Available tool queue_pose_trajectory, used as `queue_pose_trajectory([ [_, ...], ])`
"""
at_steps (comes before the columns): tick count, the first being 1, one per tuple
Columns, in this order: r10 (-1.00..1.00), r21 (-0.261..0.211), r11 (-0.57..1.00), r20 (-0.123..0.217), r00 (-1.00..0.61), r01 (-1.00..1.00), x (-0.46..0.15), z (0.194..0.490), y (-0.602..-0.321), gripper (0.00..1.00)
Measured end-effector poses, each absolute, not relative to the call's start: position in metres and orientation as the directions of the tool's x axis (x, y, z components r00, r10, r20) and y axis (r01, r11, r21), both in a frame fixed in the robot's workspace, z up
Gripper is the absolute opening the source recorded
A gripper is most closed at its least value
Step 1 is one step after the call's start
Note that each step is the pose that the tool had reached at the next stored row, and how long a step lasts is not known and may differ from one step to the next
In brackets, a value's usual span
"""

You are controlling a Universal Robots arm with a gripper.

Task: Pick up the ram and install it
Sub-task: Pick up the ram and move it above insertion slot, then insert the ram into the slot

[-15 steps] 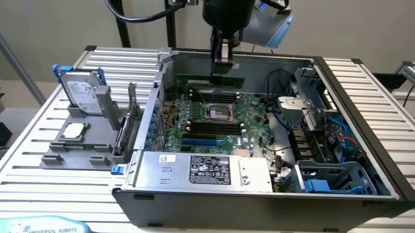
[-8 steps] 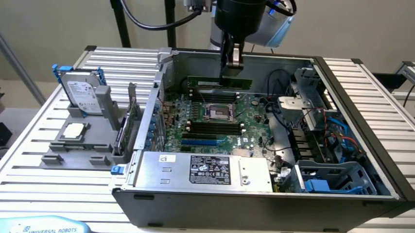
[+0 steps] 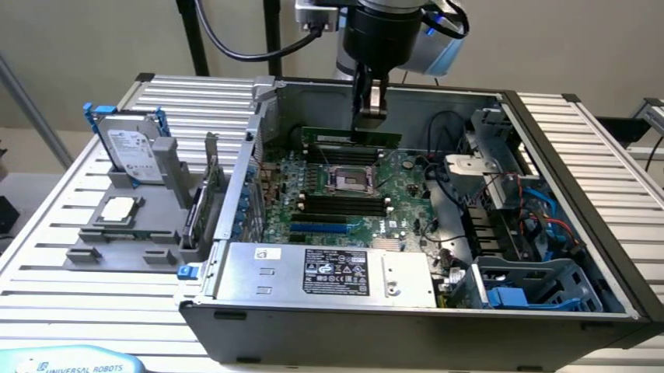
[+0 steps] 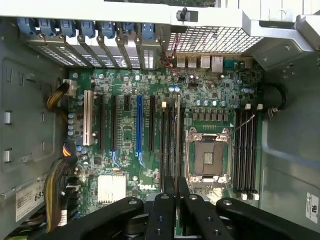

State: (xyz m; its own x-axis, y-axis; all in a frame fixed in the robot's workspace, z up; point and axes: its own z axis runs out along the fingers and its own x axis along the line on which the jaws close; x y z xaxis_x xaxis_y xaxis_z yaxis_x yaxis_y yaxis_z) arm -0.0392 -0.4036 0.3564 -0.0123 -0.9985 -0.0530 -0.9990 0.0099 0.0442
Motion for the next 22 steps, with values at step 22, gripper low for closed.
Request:
queue_pose_trajectory([
  [22,-0.998,0.044,0.014,-0.054,-0.017,-0.999,-0.0393,0.3515,-0.4018,0.13],
])
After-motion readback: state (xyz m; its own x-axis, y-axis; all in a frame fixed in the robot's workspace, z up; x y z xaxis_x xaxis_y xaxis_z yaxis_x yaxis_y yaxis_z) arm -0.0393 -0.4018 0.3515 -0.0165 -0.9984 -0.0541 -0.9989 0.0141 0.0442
